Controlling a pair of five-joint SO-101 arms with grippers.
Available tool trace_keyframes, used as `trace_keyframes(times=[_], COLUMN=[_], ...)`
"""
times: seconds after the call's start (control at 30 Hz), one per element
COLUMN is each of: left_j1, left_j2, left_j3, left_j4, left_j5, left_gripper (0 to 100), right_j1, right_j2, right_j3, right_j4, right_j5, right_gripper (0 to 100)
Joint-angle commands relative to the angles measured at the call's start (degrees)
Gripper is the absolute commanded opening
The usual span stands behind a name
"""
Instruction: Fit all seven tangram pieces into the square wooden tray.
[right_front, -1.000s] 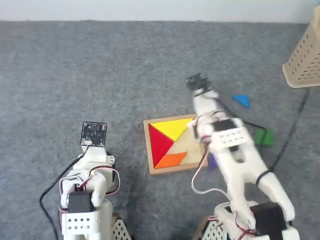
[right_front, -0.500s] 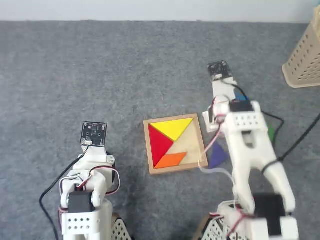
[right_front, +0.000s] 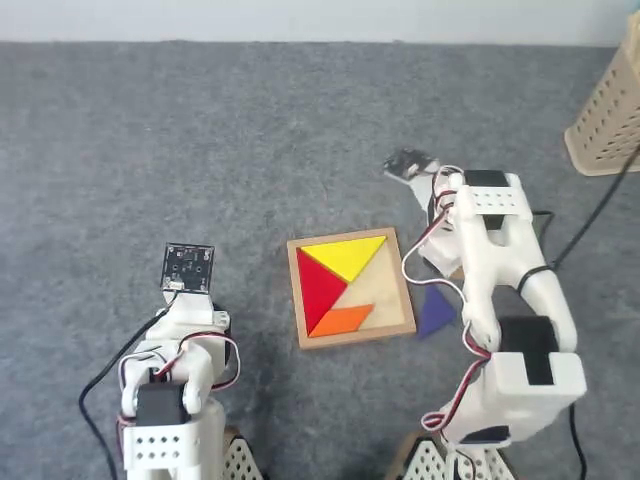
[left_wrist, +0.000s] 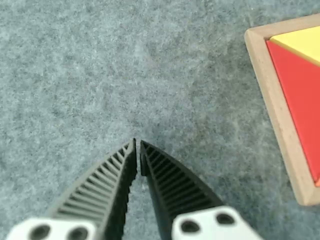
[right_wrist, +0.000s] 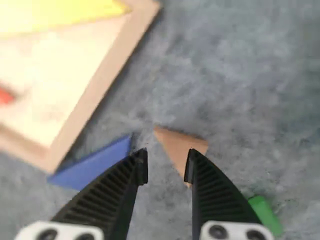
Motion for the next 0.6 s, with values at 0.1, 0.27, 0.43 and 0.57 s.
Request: trace_keyframes(times=[0.1, 0.27, 0.43, 0.57], left_j1=[-0.1, -0.1, -0.1, -0.1], left_j2=[-0.4, -0.4, -0.4, -0.4], left_j3=[-0.3, -0.3, -0.3, -0.3], left_j4=[0.4, 0.4, 0.4, 0.4], left_j5=[0.4, 0.4, 0.4, 0.4], left_gripper=[1, 1, 1, 1], right_j1=[3.2, 6.2, 5.7, 5.8], right_j2=[-0.7, 0.7, 4.3, 5.4], right_j3=[-3.2, -3.2, -3.4, -3.3], right_j4=[2.7, 0.0, -0.3, -3.7], right_j5=[12.2, 12.7, 16.3, 16.1], right_gripper=[13.9, 13.8, 13.8, 13.8])
